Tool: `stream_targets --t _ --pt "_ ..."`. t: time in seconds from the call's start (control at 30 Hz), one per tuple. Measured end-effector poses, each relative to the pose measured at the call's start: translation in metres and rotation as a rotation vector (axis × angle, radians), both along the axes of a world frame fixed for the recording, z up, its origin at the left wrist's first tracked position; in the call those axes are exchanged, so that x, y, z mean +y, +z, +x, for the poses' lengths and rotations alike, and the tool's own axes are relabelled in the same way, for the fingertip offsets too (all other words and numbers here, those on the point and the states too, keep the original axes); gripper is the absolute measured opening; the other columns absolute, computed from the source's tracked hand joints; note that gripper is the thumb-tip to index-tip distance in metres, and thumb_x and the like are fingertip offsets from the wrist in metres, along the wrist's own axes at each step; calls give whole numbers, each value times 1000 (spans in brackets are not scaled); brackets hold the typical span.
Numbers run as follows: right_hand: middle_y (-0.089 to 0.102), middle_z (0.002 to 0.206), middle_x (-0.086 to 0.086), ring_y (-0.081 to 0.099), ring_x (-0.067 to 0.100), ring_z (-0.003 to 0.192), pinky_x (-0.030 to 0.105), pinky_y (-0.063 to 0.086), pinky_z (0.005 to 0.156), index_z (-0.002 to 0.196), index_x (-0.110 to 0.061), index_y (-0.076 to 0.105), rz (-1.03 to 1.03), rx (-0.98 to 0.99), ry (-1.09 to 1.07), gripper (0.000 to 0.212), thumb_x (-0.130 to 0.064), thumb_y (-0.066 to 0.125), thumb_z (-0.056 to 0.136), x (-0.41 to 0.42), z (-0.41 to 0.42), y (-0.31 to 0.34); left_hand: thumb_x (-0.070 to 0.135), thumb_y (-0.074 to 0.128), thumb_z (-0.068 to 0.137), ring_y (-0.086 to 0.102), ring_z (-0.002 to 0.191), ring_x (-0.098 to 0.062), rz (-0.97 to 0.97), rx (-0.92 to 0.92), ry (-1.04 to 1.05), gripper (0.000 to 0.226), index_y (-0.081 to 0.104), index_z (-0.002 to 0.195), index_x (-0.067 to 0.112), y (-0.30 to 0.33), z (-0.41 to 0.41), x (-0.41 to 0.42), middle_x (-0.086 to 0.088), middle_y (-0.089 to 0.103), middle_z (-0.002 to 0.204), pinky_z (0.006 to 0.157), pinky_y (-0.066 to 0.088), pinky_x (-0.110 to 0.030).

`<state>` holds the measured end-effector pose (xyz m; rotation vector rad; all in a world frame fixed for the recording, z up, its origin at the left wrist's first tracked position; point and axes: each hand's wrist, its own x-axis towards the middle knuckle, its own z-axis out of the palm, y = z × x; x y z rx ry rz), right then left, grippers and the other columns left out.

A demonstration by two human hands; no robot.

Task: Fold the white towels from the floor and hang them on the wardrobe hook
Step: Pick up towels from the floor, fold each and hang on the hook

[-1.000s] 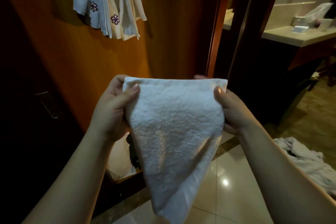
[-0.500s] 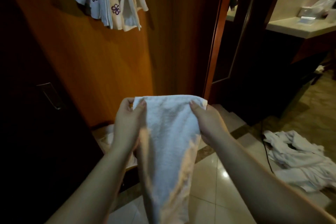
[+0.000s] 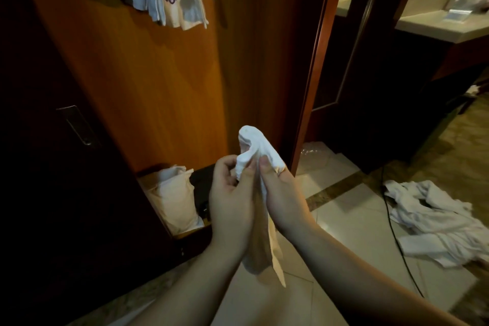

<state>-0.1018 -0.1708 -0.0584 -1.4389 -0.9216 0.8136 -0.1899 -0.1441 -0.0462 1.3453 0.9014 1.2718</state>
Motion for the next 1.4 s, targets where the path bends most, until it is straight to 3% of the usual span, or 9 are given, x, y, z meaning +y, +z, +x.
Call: stream_targets --t 0.17,0.4,0.5,0.6,0.77,0.9,1.1,1.27,1.4 --pt "75 114 -1 69 14 111 47 50 105 122 -29 67 -37 95 135 59 -71 46 89 -2 19 7 34 65 88 73 88 -13 -33 -95 -144 9 67 90 43 7 -7 1 0 76 94 67 56 -20" --pt "70 117 -22 62 0 119 22 50 101 112 -57 66 15 4 237 57 -92 46 73 -5 27 19 53 43 96 56 116 12 45 97 -407 33 56 126 49 5 -15 -1 23 63 125 83 48 -5" --pt "76 102 -5 71 9 100 39 56 95 101 -36 71 11 -85 148 73 -96 51 64 -1 34 23 55 35 95 56 126 -5 -55 183 -467 57 51 143 29 6 -5 14 5 59 139 99 49 -19" --pt "76 95 -11 72 3 89 26 56 80 104 -32 72 -23 -199 114 80 -96 39 69 2 38 28 52 31 102 55 131 -16 -225 130 -498 61 50 144 12 13 -5 30 -5 58 143 106 46 -28" --pt "74 101 -12 70 5 89 21 53 75 102 -40 69 21 -349 162 59 -86 40 81 4 52 44 29 56 93 53 116 0 543 257 -72 15 63 107 29 27 -40 38 27 56 118 95 45 -18" --pt "74 100 -1 68 11 90 26 51 79 105 -34 70 16 -455 234 82 -98 35 67 7 65 54 40 56 88 38 117 -9 940 675 -176 37 62 119 20 58 -40 69 15 55 122 91 33 -35" --pt "74 98 -1 68 11 89 36 52 84 109 -28 71 -67 -594 302 75 -88 35 80 11 79 63 38 61 93 39 119 -22 1153 985 -306 30 67 119 24 83 -42 91 5 62 120 89 16 -30" --pt "75 103 4 71 21 95 48 53 90 112 -28 70 -81 -592 372 88 -97 34 70 9 88 68 49 54 87 25 104 -2 1050 1028 -515 46 56 131 37 95 -33 93 14 41 112 80 27 -17" --pt "74 97 -3 70 12 87 45 54 85 101 -29 72 -128 -647 334 90 -100 29 67 4 100 69 34 62 92 42 99 -11 1194 1056 -480 26 63 116 25 100 -28 93 8 51 99 88 38 -37"
